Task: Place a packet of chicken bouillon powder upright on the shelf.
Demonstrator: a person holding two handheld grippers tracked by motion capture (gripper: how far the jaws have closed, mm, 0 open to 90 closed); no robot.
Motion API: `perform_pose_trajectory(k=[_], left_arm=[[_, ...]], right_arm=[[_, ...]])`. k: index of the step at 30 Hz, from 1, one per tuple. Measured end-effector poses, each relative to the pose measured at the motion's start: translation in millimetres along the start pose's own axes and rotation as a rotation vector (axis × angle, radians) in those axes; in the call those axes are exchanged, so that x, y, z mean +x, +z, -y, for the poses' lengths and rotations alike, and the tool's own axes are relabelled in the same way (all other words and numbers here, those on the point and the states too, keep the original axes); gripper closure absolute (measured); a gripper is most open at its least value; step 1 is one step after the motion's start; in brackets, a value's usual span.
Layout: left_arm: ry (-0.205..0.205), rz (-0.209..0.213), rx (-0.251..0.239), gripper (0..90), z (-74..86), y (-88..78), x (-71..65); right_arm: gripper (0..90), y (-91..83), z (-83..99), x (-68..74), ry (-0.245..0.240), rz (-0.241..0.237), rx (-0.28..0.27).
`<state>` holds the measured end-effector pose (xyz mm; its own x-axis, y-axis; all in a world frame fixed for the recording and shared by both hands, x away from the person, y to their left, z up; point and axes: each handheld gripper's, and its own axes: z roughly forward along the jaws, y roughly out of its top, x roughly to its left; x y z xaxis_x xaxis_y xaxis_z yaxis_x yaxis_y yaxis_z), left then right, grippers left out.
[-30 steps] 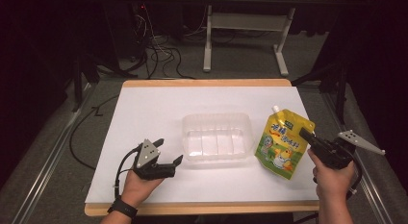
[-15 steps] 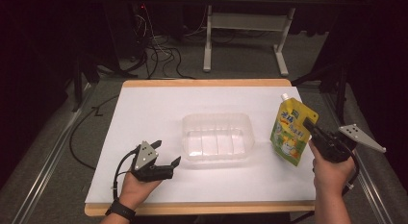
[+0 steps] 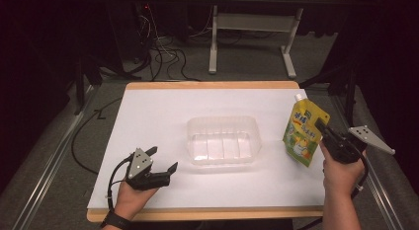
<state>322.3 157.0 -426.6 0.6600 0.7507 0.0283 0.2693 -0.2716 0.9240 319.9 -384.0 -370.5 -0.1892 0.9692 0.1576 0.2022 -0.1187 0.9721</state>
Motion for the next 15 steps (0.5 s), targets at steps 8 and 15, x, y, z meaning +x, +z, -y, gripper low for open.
perform_pose_trajectory(k=[8,15], left_arm=[[0.016,0.036,-0.005,14.3,-5.4,11.7,-5.0],[0.012,0.064,-0.012,15.0,-11.6,22.7,-7.0]], right_arm=[[90.0,-22.1,11.8,3.1,-0.026,0.014,0.036],[90.0,-33.3,19.0,7.6,-0.043,0.025,0.058]])
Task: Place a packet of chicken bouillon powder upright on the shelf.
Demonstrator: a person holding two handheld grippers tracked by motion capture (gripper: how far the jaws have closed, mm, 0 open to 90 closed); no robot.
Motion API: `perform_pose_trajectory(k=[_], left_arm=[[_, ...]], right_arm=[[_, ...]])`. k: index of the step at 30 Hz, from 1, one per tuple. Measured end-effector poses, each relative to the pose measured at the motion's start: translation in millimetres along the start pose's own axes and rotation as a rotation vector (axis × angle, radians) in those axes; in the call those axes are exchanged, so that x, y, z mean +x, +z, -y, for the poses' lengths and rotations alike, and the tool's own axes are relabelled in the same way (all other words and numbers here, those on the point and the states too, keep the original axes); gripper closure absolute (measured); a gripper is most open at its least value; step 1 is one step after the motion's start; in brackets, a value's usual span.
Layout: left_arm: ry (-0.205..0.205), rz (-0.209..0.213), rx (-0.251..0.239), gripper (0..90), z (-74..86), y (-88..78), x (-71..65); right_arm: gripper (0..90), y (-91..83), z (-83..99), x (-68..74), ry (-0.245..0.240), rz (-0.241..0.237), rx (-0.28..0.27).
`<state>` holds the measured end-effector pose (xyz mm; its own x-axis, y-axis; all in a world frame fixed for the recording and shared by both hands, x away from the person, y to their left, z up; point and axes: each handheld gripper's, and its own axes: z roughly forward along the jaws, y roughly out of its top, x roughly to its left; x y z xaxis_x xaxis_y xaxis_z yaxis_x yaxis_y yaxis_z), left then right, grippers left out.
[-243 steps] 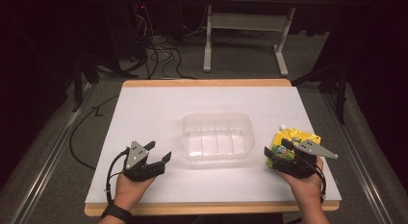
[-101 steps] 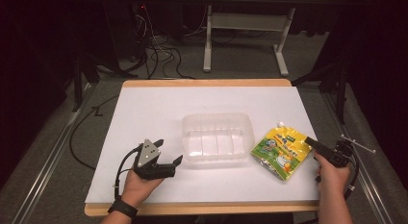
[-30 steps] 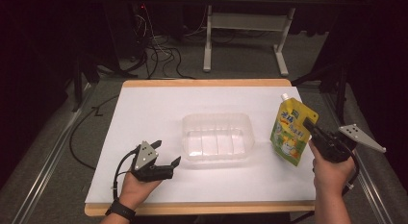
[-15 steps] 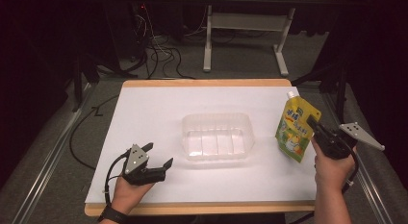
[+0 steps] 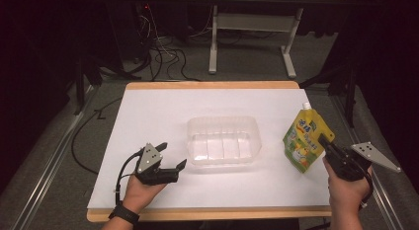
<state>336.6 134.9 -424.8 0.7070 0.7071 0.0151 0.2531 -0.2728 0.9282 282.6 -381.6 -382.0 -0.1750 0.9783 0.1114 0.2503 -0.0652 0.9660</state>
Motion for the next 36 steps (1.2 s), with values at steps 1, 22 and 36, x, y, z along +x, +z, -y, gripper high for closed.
perform_pose_trajectory(k=[1,22,36], left_arm=[[-0.001,0.004,0.0,15.3,-0.8,1.4,-0.2],[-0.01,0.037,0.011,17.6,-3.5,11.5,-2.3],[0.0,0.03,0.028,17.9,-0.8,8.2,-4.0]], right_arm=[[89.7,-1.0,1.2,0.7,0.002,-0.002,0.001],[69.7,2.2,19.2,10.1,-0.012,-0.018,0.101],[84.7,26.0,27.4,0.1,0.023,-0.025,0.171]])
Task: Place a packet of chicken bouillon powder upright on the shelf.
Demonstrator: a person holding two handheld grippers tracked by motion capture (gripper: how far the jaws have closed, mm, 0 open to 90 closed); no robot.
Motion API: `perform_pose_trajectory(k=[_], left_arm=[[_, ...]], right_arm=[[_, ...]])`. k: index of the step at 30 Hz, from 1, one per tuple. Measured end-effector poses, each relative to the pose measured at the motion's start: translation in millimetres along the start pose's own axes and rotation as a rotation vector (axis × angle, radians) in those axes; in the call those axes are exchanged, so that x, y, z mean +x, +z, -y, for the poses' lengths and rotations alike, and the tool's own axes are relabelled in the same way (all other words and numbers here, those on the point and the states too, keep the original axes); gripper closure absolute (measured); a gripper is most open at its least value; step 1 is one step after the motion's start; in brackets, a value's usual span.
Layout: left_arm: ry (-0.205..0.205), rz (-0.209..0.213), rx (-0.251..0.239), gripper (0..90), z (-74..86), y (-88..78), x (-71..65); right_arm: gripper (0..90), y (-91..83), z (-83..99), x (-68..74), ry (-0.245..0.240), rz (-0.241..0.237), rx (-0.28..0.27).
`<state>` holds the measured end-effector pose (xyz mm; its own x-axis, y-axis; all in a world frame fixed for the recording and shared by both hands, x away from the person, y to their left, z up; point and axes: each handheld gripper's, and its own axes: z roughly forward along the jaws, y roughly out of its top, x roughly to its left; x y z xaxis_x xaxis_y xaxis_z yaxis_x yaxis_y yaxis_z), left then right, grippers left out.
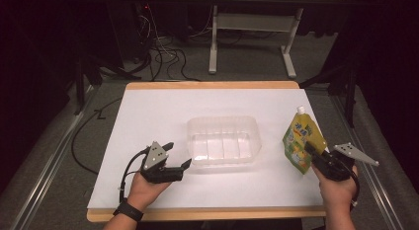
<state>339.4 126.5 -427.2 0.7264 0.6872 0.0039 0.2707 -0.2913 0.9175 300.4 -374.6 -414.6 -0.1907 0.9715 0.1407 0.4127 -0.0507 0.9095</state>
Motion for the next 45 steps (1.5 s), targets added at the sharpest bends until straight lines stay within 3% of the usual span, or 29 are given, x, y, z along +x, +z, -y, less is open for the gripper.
perform_pose_trajectory(k=[3,8,17,27,36,45], left_arm=[[-0.006,-0.005,0.003,18.0,1.1,-0.7,0.8],[-0.008,0.002,0.01,18.2,2.0,0.4,0.5],[0.004,0.002,0.018,18.1,2.8,6.1,-2.5],[0.009,-0.009,0.013,18.6,3.2,7.3,-2.0],[0.013,-0.015,0.025,21.5,5.6,12.8,-1.9],[-0.009,-0.038,0.007,21.5,4.9,19.5,0.4]], right_arm=[[90.0,0.5,-1.2,0.4,-0.018,0.021,0.008],[90.0,-0.5,-2.8,0.8,-0.007,0.031,-0.004],[90.0,-16.1,-13.8,8.3,0.016,-0.023,-0.081],[90.0,-27.7,-29.3,28.0,0.0,-0.064,-0.155],[90.0,-35.9,-53.9,56.3,-0.027,-0.119,-0.235],[90.0,-24.1,-65.8,81.5,-0.034,-0.168,-0.241]])
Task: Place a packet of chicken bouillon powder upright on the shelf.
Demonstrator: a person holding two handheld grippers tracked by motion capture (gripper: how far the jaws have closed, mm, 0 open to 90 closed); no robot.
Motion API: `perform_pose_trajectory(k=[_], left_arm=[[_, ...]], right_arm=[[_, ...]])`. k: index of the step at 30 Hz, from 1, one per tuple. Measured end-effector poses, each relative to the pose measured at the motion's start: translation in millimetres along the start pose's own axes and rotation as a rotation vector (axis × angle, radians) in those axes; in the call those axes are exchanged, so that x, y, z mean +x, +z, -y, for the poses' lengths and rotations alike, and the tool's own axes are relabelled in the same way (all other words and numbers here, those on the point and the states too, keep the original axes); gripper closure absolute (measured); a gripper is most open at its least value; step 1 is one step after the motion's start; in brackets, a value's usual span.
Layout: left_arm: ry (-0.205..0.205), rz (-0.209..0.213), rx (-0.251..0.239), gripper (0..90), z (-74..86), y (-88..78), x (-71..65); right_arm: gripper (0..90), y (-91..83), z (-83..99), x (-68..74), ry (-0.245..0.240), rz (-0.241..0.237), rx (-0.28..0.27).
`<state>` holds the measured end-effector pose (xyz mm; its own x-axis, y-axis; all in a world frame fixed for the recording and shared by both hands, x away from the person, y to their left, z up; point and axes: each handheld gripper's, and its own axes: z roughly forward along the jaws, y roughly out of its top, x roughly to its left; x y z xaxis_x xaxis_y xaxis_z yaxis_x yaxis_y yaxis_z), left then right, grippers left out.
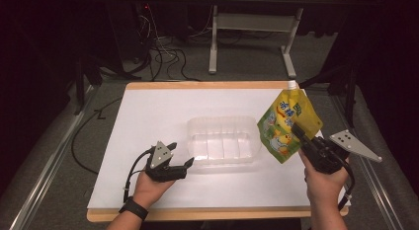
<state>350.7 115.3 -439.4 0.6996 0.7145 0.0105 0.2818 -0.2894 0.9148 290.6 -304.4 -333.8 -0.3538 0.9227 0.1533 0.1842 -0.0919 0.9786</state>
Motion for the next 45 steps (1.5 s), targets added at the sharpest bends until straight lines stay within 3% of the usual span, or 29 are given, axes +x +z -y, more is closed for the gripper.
perform_pose_trajectory(k=[3,5,8,16,22,35,45], left_arm=[[-0.03,-0.022,-0.029,22.8,-5.8,9.2,2.9],[-0.021,-0.037,-0.015,22.8,-9.0,17.8,1.1],[-0.046,-0.061,0.009,26.8,-7.1,29.7,0.6],[-0.026,-0.075,0.042,44.6,-1.9,39.7,-6.2],[-0.03,-0.117,0.042,61.6,2.7,40.8,-6.0],[0.018,-0.12,0.057,67.7,5.7,40.1,-21.9],[0.023,-0.123,0.07,66.9,5.1,34.9,-34.2]], right_arm=[[90.0,8.3,-1.7,6.5,0.002,-0.012,0.001],[90.0,14.4,-3.1,11.0,-0.005,-0.023,0.002],[90.0,23.4,-5.4,17.5,-0.02,-0.023,0.01],[90.0,48.3,-1.2,24.9,-0.031,-0.001,0.047],[90.0,62.7,6.3,27.9,-0.03,0.011,0.065],[90.0,69.5,13.6,28.4,-0.058,0.045,0.09],[90.0,65.7,21.9,21.5,-0.055,0.083,0.092]])
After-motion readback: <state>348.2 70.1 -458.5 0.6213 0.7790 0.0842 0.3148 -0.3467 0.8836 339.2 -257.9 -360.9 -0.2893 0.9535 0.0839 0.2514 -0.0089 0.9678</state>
